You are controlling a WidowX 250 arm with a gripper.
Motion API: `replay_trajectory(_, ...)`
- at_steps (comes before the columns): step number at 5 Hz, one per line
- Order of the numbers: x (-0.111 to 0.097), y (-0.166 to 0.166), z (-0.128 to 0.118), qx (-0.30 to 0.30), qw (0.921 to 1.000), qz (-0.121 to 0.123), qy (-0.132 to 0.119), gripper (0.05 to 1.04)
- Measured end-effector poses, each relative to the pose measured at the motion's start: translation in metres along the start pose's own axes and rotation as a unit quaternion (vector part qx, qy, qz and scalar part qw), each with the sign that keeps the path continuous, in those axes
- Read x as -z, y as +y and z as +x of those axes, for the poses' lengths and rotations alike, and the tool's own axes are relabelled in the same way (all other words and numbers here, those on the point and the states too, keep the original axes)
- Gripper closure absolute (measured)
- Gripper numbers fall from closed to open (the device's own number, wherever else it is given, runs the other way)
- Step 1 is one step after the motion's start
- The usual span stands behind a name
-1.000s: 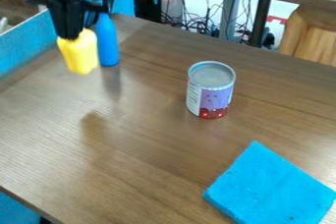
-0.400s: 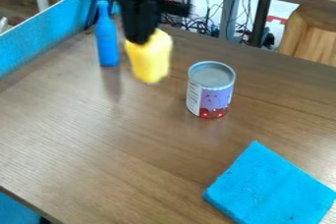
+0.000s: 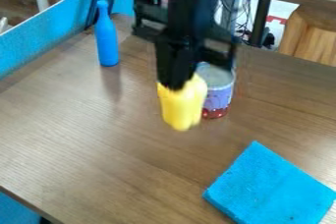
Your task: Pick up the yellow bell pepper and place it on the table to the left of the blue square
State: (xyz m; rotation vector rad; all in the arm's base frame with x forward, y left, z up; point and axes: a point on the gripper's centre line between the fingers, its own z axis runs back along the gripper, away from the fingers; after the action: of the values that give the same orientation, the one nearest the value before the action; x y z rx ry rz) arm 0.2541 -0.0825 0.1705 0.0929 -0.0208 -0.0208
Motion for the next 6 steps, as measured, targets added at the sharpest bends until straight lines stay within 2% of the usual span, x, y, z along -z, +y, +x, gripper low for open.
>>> replay_trajectory(2,0.028,-0.001,-0.021,0.009,0.9995,0.002,0.029,0.978)
replay_trajectory(4,0.049,0.0,-0.027,0.014,0.9995,0.004,0.029,0.955)
replay_trajectory(5,0.051,0.005,-0.024,0.002,0.9997,0.002,0.023,0.757)
replay_trajectory(6,0.056,0.009,-0.025,-0.003,0.9997,0.011,0.022,0.456)
